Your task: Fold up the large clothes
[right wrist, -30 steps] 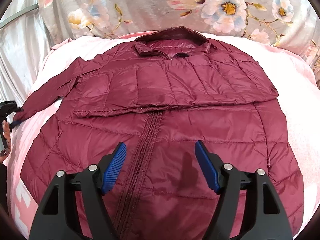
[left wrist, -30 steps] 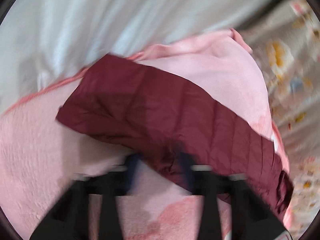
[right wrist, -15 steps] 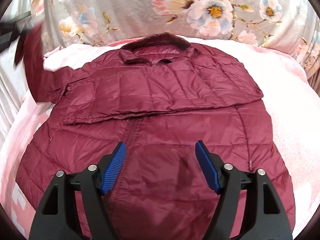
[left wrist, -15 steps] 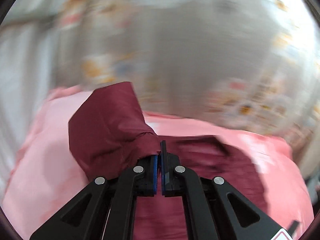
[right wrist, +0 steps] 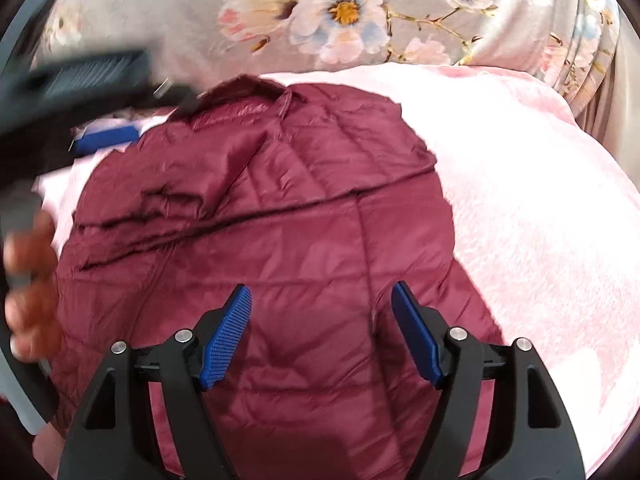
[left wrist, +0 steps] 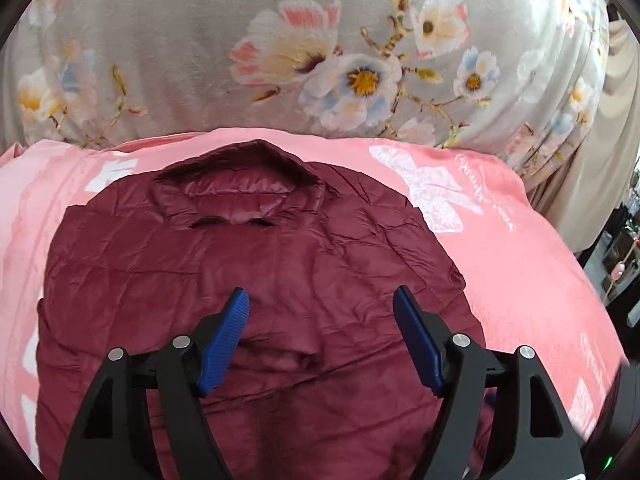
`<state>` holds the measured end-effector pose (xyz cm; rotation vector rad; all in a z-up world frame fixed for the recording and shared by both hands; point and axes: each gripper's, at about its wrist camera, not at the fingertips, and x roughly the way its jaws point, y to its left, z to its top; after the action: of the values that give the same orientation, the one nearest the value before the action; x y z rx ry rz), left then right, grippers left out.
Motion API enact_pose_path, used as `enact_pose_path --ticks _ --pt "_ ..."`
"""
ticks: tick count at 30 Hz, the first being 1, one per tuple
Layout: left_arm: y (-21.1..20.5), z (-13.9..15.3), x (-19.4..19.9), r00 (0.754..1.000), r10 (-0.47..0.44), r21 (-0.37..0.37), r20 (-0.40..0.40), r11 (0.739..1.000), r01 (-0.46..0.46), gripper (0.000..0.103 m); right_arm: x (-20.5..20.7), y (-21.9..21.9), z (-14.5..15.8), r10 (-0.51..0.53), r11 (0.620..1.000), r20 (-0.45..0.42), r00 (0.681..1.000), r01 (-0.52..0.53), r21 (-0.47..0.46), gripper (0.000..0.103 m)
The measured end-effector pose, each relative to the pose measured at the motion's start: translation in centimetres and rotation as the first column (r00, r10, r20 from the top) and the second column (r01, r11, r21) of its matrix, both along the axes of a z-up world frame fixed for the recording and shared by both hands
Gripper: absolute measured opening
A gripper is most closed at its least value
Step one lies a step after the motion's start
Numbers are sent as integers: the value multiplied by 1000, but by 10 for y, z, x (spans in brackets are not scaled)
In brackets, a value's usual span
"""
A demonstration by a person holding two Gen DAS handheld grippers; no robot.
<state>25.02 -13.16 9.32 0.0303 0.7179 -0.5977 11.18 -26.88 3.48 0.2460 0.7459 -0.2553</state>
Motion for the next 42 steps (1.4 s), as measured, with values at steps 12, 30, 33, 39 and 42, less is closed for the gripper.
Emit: enact_pose_path --ticks 12,30,33,39,42 --pt "141 27 52 944 330 -80 -3 941 -329 82 102 75 28 262 949 9 965 -256 -185 84" --pt "190 -79 110 868 462 147 -184 886 -440 79 62 -82 -14 -163 979 -30 986 166 122 83" --pt "197 -65 109 873 419 53 -250 906 -419 79 63 -83 2 -115 982 9 993 112 150 83" --pt "200 -79 123 826 364 -47 -431 905 -423 79 110 -76 -13 -65 978 -45 997 72 196 83" --pt "206 -82 123 812 377 -70 -445 890 -451 49 125 -68 -29 -10 972 -98 995 32 231 62"
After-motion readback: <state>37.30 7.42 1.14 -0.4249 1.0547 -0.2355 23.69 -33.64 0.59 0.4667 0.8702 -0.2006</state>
